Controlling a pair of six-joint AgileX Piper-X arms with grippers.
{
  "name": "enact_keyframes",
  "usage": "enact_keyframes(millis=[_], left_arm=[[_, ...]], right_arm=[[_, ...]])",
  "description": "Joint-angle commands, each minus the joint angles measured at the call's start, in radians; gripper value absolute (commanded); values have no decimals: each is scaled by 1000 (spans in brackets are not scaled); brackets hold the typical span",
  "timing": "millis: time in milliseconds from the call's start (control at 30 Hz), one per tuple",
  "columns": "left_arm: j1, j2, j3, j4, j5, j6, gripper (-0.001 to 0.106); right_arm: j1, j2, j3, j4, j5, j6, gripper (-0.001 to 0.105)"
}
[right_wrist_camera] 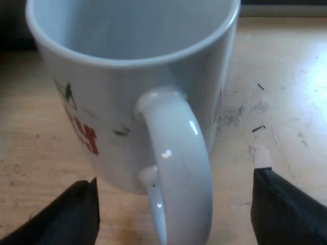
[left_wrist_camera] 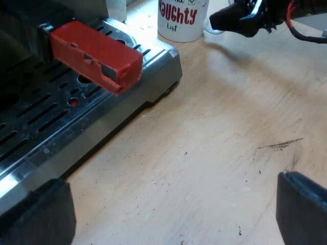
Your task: Place mug into machine
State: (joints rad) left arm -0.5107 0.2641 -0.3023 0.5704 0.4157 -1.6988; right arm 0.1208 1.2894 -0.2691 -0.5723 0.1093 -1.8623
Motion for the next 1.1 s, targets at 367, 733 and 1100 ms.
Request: enact_keyframes(millis=[367, 733, 1100], left_arm=[[-3, 1, -2, -15, 10, -9, 81], [-3, 1, -2, -15, -42, -9, 81], [-3, 1, 34, -74, -180, -9, 81]], right_arm=[[-1, 52, -49, -21, -1, 0, 2], [2, -238, -49, 305, 14, -111, 0], [2, -816, -116, 948, -86, -170, 0]])
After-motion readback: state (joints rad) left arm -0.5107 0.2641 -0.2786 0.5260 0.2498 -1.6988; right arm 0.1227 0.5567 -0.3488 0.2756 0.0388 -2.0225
